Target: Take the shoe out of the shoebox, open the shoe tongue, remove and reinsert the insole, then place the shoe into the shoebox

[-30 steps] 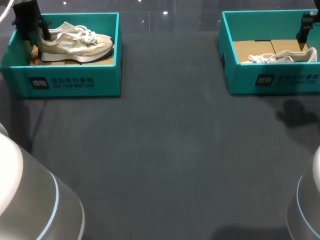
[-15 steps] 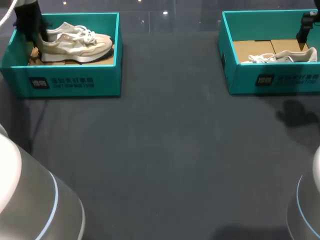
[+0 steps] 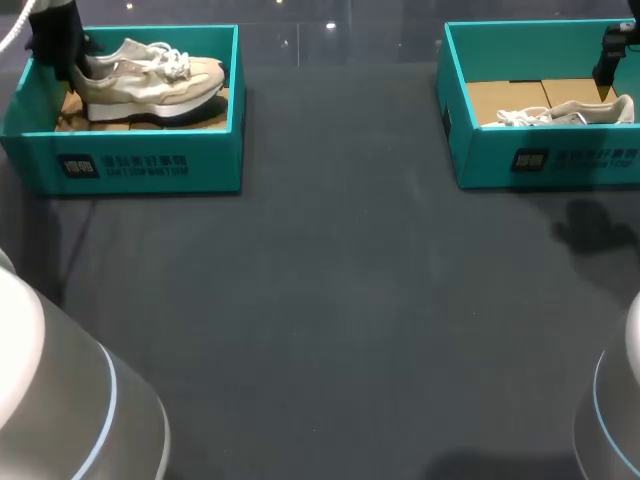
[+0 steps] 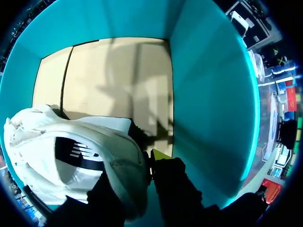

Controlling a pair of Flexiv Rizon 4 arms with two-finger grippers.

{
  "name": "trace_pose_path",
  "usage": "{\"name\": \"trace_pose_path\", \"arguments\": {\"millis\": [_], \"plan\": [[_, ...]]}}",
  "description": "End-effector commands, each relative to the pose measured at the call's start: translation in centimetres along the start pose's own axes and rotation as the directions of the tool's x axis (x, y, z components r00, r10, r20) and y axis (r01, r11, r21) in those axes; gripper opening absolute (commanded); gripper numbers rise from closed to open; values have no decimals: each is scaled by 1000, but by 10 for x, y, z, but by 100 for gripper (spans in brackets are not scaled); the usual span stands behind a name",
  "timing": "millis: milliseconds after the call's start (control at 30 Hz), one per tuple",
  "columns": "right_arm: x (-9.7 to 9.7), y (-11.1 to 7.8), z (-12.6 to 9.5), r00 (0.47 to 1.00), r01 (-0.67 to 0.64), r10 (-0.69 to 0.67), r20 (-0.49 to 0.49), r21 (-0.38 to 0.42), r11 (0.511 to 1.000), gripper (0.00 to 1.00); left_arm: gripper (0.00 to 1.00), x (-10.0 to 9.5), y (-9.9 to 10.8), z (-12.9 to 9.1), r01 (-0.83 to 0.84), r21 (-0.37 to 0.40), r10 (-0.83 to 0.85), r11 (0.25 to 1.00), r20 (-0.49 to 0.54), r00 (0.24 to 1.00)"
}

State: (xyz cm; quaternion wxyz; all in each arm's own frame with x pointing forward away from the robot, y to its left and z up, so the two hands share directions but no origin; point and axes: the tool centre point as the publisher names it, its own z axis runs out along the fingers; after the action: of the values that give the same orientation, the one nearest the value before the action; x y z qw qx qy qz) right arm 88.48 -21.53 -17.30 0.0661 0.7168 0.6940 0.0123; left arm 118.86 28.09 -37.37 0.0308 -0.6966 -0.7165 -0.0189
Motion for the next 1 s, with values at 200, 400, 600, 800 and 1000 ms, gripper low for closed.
{"name": "trace_pose_path", "arguments": {"millis": [200, 400, 600, 800, 1000], "plan": [[1, 0, 0, 1000, -1, 1, 1, 1, 1000, 100, 0, -1, -6, -26, 7, -11, -6, 1000, 8, 1000], [1, 0, 0, 1000, -1, 1, 1, 1, 1000, 100, 0, -3, -9, -52, 5, -28, -4, 1000, 18, 1000], [1, 0, 0, 1000, -1, 1, 1, 1, 1000, 100, 0, 1, -14, -89, 1, -53, 0, 999, 3, 1000], [1, 0, 0, 1000, -1, 1, 1, 1, 1000, 100, 0, 6, -22, -128, -7, -80, 5, 997, -18, 1000], [1, 0, 0, 1000, -1, 1, 1, 1, 1000, 100, 0, 8, -36, -166, 6, -113, -12, 994, -48, 999]]}}
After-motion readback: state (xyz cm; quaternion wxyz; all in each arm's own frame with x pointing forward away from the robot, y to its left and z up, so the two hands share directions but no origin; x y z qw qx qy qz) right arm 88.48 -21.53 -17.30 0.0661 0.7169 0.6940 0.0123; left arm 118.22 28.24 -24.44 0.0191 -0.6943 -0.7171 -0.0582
